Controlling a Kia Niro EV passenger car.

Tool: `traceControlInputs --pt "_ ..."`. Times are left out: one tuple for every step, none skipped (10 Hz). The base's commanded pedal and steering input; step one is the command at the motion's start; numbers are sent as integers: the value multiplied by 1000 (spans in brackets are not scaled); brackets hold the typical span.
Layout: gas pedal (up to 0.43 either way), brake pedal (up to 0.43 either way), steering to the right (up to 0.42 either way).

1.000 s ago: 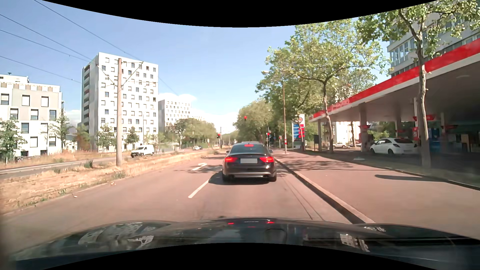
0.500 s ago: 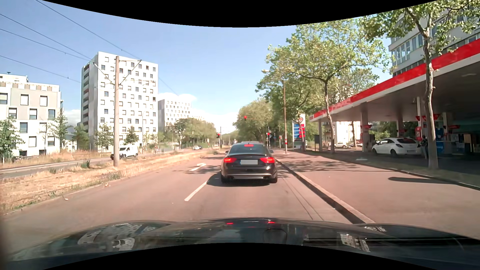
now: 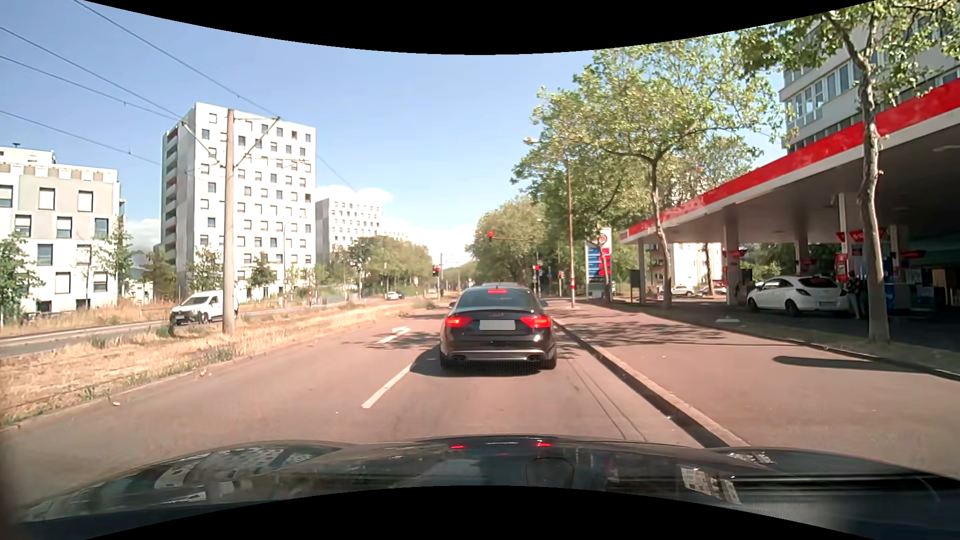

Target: Follow the waypoints while adhering to traffic rules and regulations

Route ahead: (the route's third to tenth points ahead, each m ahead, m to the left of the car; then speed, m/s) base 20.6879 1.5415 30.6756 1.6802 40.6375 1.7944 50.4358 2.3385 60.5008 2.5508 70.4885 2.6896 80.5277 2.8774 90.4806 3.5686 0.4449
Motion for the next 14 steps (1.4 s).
traceControlInputs --pt "0 0 -5" --pt "0 0 -6" --pt "0 0 -6" --pt "0 0 -6" --pt "0 0 -6" --pt "0 0 -6" --pt "0 0 -6" --pt "0 0 -6" --pt "0 0 -7" --pt "0 0 -6" --pt "0 0 -7" --pt "0 0 -6" --pt "0 0 -7" --pt "0 0 -7"
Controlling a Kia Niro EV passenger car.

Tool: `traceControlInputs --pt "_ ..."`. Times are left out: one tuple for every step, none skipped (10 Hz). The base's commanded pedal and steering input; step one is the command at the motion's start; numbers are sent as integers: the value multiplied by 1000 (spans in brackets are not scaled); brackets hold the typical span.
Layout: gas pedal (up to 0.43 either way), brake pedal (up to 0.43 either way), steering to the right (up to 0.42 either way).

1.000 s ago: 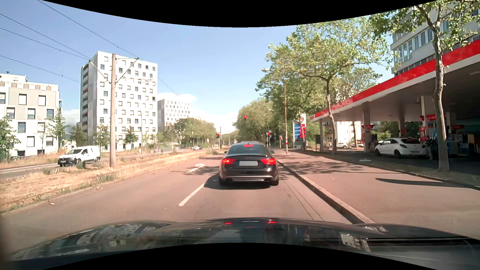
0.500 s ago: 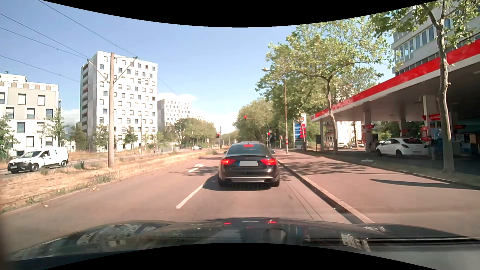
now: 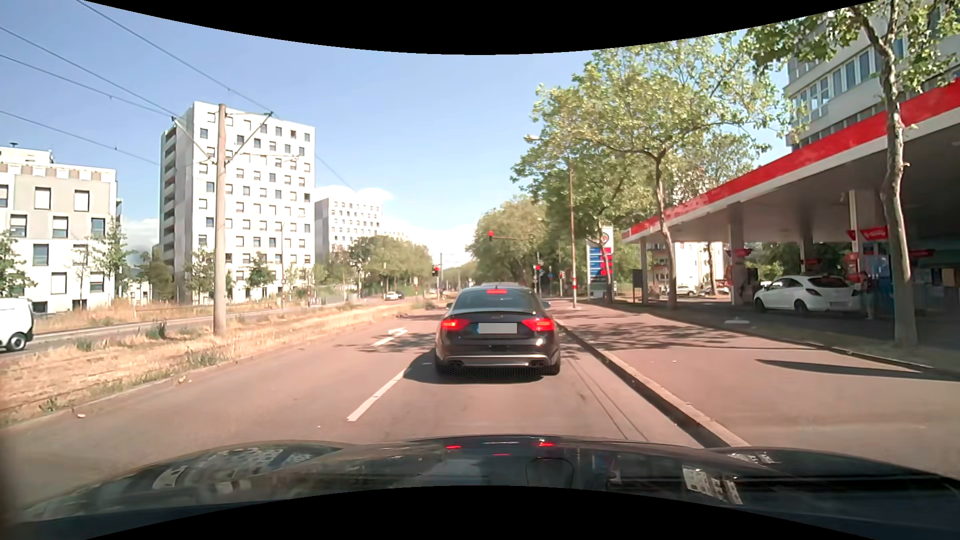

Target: Follow the waypoints while adhering to traffic rules and regulations

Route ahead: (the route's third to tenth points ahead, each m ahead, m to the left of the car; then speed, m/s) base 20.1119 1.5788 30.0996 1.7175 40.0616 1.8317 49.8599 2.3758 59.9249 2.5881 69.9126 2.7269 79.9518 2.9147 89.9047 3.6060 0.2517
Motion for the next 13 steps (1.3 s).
traceControlInputs --pt "0 0 -7" --pt "0 0 -7" --pt "0 0 -7" --pt "0 0 -7" --pt "0 0 -7" --pt "0 0 -7" --pt "0 0 -7" --pt "0 0 -7" --pt "0 0 -7" --pt "0 0 -8" --pt "0 0 -8" --pt "0 0 -8" --pt "0 0 -8"
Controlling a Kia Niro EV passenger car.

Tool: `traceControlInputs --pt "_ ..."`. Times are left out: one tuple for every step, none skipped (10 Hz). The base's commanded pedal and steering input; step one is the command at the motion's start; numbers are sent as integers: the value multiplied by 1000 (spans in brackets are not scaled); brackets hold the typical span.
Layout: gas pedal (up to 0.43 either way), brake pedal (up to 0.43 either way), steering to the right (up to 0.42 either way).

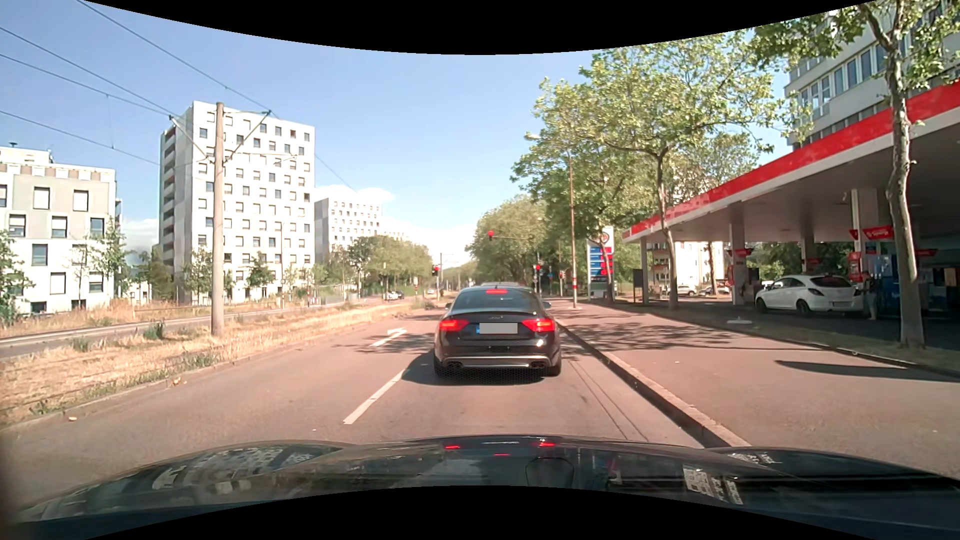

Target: Follow the waypoints while adhering to traffic rules and regulations

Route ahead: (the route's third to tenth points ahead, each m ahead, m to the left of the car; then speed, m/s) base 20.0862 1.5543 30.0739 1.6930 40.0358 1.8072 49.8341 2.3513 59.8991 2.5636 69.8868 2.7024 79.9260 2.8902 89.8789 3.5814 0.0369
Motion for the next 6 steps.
traceControlInputs --pt "0 0 -8" --pt "0 0 -8" --pt "0 0 -8" --pt "0 0 -8" --pt "0 0 -8" --pt "0 0 -8"
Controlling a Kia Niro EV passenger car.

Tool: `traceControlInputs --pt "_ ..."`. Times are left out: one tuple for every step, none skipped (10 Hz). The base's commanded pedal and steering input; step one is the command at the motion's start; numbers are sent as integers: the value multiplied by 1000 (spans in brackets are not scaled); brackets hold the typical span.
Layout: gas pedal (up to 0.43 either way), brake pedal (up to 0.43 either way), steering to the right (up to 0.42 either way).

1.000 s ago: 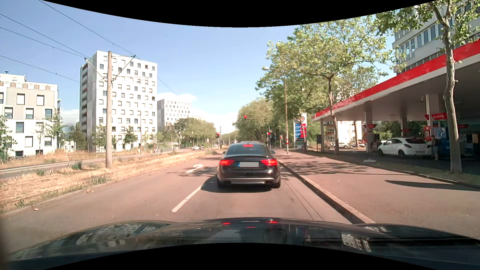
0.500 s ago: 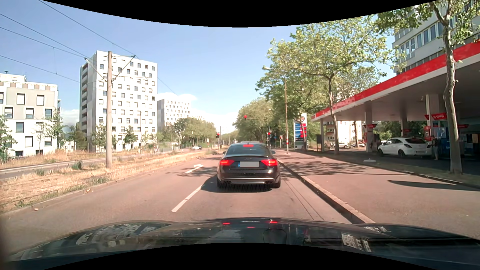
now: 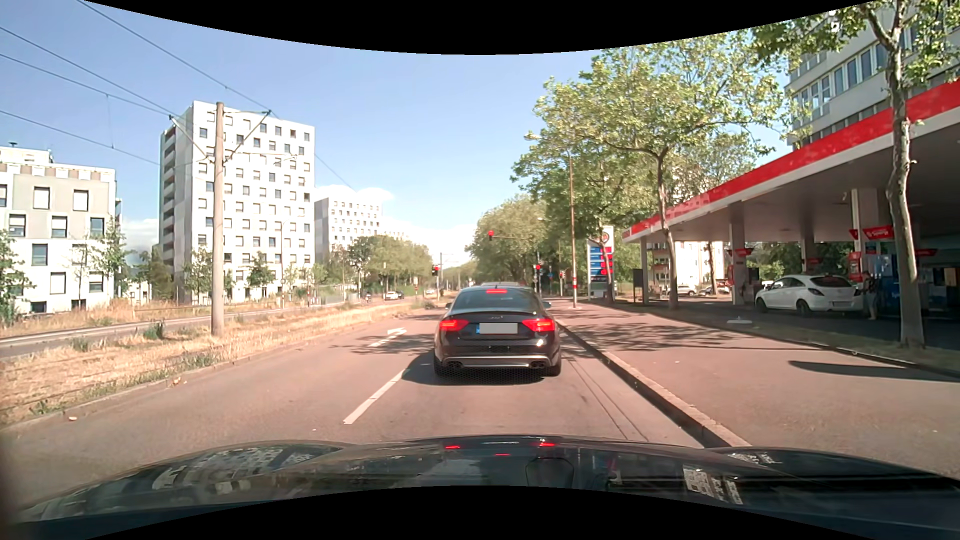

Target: Follow the waypoints while adhering to traffic rules and regulations

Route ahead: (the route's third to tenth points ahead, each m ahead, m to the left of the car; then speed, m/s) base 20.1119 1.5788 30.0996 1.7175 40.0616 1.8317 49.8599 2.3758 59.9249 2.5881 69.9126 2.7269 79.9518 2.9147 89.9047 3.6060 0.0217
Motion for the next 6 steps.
traceControlInputs --pt "0 0 -8" --pt "0 0 -9" --pt "0 0 -8" --pt "0 0 -9" --pt "0 0 -9" --pt "0 0 -8"
